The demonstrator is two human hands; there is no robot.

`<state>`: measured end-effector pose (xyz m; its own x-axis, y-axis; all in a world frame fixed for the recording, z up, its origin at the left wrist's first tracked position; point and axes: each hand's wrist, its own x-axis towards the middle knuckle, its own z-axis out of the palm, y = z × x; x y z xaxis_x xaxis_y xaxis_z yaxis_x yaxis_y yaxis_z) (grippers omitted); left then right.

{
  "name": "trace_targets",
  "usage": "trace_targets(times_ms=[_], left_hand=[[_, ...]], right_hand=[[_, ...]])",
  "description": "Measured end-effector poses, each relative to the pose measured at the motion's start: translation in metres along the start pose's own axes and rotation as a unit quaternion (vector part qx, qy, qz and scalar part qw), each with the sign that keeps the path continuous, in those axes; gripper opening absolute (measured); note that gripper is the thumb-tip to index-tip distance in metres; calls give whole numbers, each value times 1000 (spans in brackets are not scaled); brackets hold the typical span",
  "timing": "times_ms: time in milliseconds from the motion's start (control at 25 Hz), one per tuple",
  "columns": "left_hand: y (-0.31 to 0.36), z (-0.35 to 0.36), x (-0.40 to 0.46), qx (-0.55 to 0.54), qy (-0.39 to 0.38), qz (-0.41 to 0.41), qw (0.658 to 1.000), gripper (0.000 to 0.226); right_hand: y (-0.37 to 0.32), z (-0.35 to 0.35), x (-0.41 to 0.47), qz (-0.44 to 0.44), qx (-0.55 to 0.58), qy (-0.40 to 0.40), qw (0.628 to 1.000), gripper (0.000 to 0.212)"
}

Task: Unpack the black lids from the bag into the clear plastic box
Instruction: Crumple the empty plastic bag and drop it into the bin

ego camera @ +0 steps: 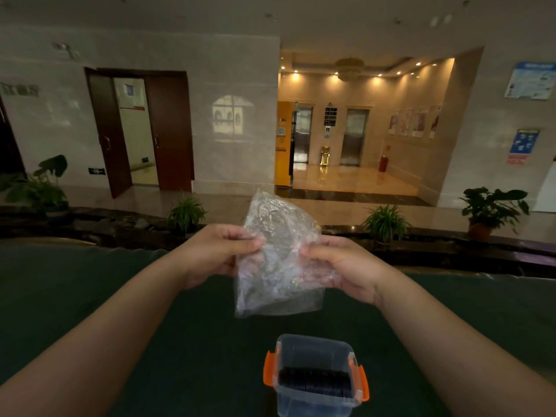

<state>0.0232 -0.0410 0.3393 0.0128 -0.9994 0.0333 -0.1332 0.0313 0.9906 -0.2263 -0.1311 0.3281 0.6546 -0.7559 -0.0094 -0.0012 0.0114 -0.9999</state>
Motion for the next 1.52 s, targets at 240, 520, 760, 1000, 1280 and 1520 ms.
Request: trace_targets(times_ms=[240, 520, 760, 1000, 1280, 1520], left_hand=[[13, -14, -6, -57, -28, 74, 995, 20], [31, -13, -21, -15, 19, 155, 988, 31], [44, -8, -29, 75, 11, 174, 982, 21], [64, 18, -20, 219, -109, 68, 967, 33], [58, 28, -1, 42, -48, 57, 996, 42], [55, 33, 16, -94, -36, 74, 992, 43]], right_hand=[[-16, -9, -1, -48, 23, -38, 998, 22], [-29, -7, -5, -93, 112, -30, 989, 31], [-51, 0, -10, -139, -57, -33, 988, 5], [-77, 15, -11, -152, -209, -44, 965, 28], [-84, 17, -8, -175, -71, 60, 980, 40], [-60, 15, -2, -83, -19, -47, 995, 47]])
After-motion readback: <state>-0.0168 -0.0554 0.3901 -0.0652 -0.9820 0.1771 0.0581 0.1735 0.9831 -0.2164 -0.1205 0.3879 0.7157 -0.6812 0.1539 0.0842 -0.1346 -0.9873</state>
